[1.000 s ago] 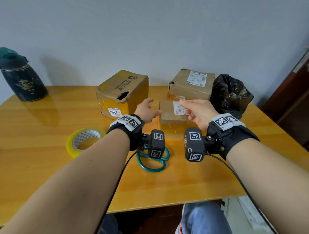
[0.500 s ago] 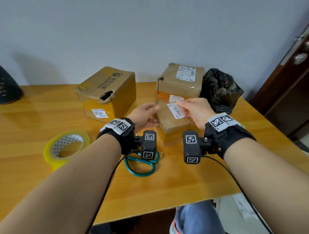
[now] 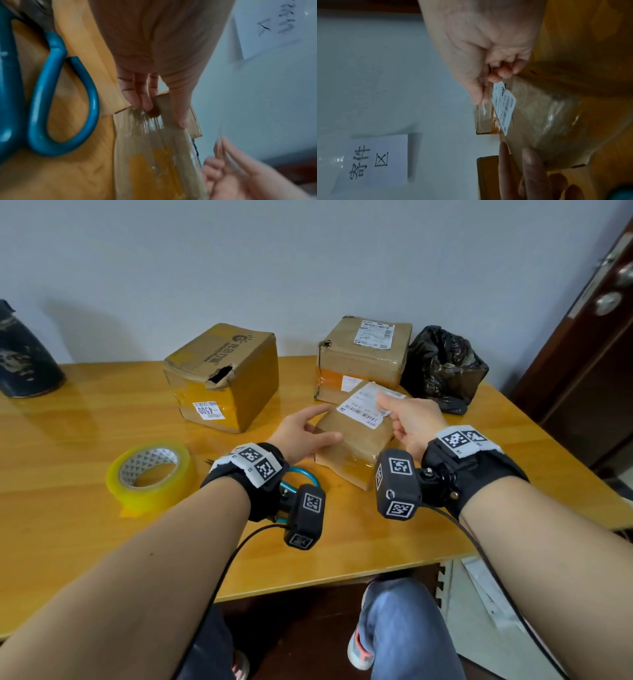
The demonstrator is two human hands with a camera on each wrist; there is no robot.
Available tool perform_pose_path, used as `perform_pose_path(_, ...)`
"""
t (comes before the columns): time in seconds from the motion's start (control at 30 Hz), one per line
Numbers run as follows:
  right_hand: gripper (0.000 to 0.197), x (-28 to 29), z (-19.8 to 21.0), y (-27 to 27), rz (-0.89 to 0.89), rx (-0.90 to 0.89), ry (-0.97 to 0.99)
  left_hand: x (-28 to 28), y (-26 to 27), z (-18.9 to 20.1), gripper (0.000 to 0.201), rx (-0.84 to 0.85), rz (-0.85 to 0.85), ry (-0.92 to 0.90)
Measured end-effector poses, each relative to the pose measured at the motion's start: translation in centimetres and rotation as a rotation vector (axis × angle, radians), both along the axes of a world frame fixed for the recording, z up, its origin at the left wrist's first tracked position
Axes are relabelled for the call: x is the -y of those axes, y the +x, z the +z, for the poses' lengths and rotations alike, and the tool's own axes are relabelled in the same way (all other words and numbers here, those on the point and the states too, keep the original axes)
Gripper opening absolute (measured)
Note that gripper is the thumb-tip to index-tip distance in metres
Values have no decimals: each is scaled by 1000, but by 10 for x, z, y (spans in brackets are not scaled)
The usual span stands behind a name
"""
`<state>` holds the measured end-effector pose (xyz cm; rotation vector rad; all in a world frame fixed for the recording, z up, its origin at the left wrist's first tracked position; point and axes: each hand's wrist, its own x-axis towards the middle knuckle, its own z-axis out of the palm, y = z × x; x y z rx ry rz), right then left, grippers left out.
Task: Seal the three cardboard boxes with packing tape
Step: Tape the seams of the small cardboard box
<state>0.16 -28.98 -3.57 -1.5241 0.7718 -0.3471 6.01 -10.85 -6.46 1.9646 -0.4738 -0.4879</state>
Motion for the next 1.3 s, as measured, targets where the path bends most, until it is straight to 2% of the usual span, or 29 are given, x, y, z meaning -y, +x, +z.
perform_pose_path(0.1,24,-4,1,-2,28,0,58,2,-11,3,84,148,-23,170)
perform_pose_path(0.17,16,-4,2,-5,72,16,80,5,-17,4,99,257,-24,328)
perform_pose_path(0.3,12,-5,0,-9,126,46,45,16,-29,6,104,419,30,519)
perform_pose_path(0.43,16,-4,-2,-14,162,81,46,22,-31,3,100,396,63,532)
perform_pose_path(0.57,7,-2,-3,-20,141,110,73,26,-32,2,98,378,100,513)
perform_pose_path(0.77,13,4,2,-33,107,45,149,21,-31,5,101,313,62,488)
perform_pose_path(0.8,14,4,3,-35,114,25,149,19,-31,8,92,310,85,469)
perform_pose_path(0.87,19,3,3,-39,137,3,132,17,-30,14,58,306,175,306)
perform_pose_path(0.9,21,1,3,-41,148,-2,120,16,-30,17,41,265,218,180)
perform_pose_path(0.97,26,-2,-1,-44,163,-7,102,14,-31,22,23,113,267,-23)
perform_pose_path(1.03,28,-5,-4,-46,175,-12,90,11,-36,26,18,-91,297,-150)
perform_pose_path(1.1,28,-7,-7,-48,194,-13,81,10,-42,28,24,-203,307,-224)
perform_pose_path(1.2,23,-11,-10,-52,204,-6,70,10,-47,24,33,-192,295,-242)
perform_pose_path(1.3,21,-13,-13,-54,192,7,71,12,-52,20,28,-109,259,-215)
